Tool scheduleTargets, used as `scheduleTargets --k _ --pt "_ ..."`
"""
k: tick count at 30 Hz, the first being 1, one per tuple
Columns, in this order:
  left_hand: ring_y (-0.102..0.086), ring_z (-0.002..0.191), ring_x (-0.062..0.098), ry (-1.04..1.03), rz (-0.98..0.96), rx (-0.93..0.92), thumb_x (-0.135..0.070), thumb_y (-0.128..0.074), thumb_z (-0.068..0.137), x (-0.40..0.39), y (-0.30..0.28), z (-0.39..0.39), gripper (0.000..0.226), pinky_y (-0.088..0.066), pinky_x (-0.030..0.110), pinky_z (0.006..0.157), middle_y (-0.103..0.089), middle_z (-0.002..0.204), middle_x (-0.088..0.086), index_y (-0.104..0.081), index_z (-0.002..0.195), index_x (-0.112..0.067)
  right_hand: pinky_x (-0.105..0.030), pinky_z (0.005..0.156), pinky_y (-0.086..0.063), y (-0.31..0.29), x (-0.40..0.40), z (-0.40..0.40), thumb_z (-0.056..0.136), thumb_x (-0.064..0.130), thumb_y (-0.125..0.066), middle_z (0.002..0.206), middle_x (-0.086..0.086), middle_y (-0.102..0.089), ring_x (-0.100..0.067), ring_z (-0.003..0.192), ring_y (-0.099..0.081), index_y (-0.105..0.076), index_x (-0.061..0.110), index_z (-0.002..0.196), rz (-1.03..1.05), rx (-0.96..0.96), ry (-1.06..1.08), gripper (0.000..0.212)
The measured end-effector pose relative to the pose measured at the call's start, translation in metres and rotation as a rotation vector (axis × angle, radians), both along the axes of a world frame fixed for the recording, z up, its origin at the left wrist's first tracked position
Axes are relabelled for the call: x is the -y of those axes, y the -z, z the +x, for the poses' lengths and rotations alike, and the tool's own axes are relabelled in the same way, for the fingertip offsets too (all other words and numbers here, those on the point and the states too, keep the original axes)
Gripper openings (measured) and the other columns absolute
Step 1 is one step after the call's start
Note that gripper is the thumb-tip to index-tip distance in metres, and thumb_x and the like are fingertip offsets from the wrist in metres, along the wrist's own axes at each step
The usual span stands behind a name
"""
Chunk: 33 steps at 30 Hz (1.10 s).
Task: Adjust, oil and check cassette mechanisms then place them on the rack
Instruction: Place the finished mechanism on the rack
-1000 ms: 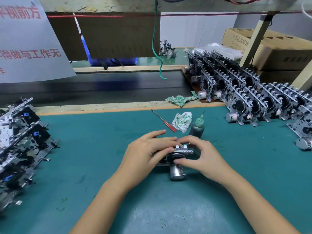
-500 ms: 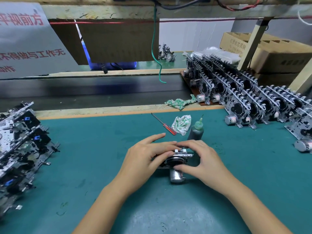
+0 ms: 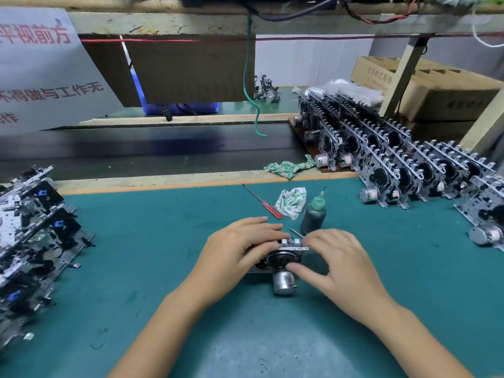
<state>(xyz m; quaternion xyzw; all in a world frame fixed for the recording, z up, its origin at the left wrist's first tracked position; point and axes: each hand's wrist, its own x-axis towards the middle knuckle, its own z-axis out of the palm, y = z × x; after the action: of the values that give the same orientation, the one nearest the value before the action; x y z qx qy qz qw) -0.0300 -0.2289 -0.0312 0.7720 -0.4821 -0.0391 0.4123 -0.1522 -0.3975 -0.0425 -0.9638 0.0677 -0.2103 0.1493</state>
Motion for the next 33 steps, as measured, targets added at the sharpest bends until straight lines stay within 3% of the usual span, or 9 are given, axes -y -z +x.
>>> scheduleTargets --k 3,7,11,14,17,22,25,29,33 --pt "-0.048 0.118 -0.009 0.001 -0.04 -0.024 -0.037 -0.059 0.086 -0.011 -0.005 0.003 0.028 -0.033 0.009 0.099 -0.057 0.12 -0.031 -0.062 0.113 -0.044 -0.023 0.071 -0.038 -0.022 -0.003 0.007 0.081 0.058 -0.048 0.082 0.014 -0.055 -0.006 0.08 -0.051 -0.06 0.023 0.09 0.075 0.112 -0.07 0.038" --pt "-0.056 0.094 0.003 -0.15 -0.104 0.062 -0.042 -0.067 0.077 -0.031 -0.003 0.006 0.017 -0.039 0.012 0.078 -0.062 0.098 -0.019 -0.07 0.093 -0.041 -0.028 0.046 -0.037 -0.044 -0.009 0.027 0.084 0.056 -0.042 0.068 0.011 -0.051 -0.014 0.059 -0.05 -0.052 0.018 0.078 -0.233 0.042 -0.21 0.04" --pt "-0.051 0.068 0.0 -0.158 -0.131 0.046 -0.037 -0.075 0.075 -0.033 -0.006 0.003 0.007 -0.037 0.012 0.06 -0.057 0.08 -0.014 -0.074 0.082 -0.037 -0.034 0.053 -0.034 -0.047 -0.008 0.045 0.093 0.048 -0.048 0.071 0.0 -0.058 -0.028 0.064 -0.054 -0.037 0.021 0.078 -0.261 -0.165 -0.348 0.033" --pt "-0.048 0.058 0.003 -0.113 -0.141 -0.001 -0.034 -0.071 0.073 -0.027 -0.016 0.004 0.006 -0.039 0.013 0.059 -0.06 0.077 -0.015 -0.075 0.077 -0.035 -0.032 0.048 -0.034 -0.048 -0.004 0.035 0.093 0.04 -0.054 0.061 0.0 -0.055 -0.026 0.054 -0.049 -0.041 0.017 0.072 -0.23 -0.096 -0.409 0.033" --pt "-0.051 0.06 0.003 -0.01 -0.119 0.02 -0.035 -0.077 0.074 -0.009 -0.033 0.0 0.005 -0.04 0.012 0.061 -0.062 0.075 -0.014 -0.076 0.078 -0.032 -0.026 0.045 -0.029 -0.053 0.006 0.008 0.09 0.043 -0.051 0.054 0.012 -0.039 -0.012 0.048 -0.032 -0.041 0.023 0.068 -0.114 -0.002 -0.342 0.032" --pt "-0.053 0.074 -0.002 0.173 -0.031 0.191 -0.035 -0.07 0.083 0.064 -0.056 -0.026 0.013 -0.046 0.022 0.071 -0.063 0.081 -0.012 -0.075 0.089 -0.024 -0.013 0.048 -0.026 -0.069 0.052 -0.049 0.084 0.049 -0.053 0.044 0.01 -0.031 -0.005 0.045 -0.031 -0.032 0.033 0.062 0.069 0.042 -0.088 0.035" --pt "-0.058 0.088 0.008 0.233 0.045 0.301 -0.039 -0.063 0.088 0.123 -0.065 -0.041 0.017 -0.048 0.034 0.075 -0.065 0.092 -0.009 -0.073 0.096 -0.027 -0.017 0.048 -0.027 -0.072 0.089 -0.076 0.083 0.046 -0.058 0.046 0.008 -0.036 -0.008 0.045 -0.032 -0.036 0.031 0.058 0.063 0.055 0.066 0.036" --pt "-0.058 0.099 0.015 0.224 0.088 0.468 -0.041 -0.06 0.09 0.206 -0.069 -0.049 0.019 -0.048 0.031 0.074 -0.067 0.099 -0.008 -0.071 0.102 -0.03 -0.022 0.051 -0.029 -0.066 0.142 -0.089 0.085 0.043 -0.061 0.044 0.004 -0.035 -0.013 0.047 -0.033 -0.037 0.023 0.057 0.071 0.099 0.243 0.042" --pt "-0.061 0.1 0.021 0.261 0.191 0.375 -0.024 -0.061 0.091 0.288 -0.074 -0.053 0.019 -0.048 0.032 0.083 -0.069 0.105 0.004 -0.07 0.105 -0.018 -0.031 0.052 -0.036 -0.058 0.193 -0.08 0.085 0.031 -0.065 0.041 0.002 -0.035 -0.017 0.045 -0.034 -0.035 0.02 0.055 0.007 0.084 0.48 0.044"
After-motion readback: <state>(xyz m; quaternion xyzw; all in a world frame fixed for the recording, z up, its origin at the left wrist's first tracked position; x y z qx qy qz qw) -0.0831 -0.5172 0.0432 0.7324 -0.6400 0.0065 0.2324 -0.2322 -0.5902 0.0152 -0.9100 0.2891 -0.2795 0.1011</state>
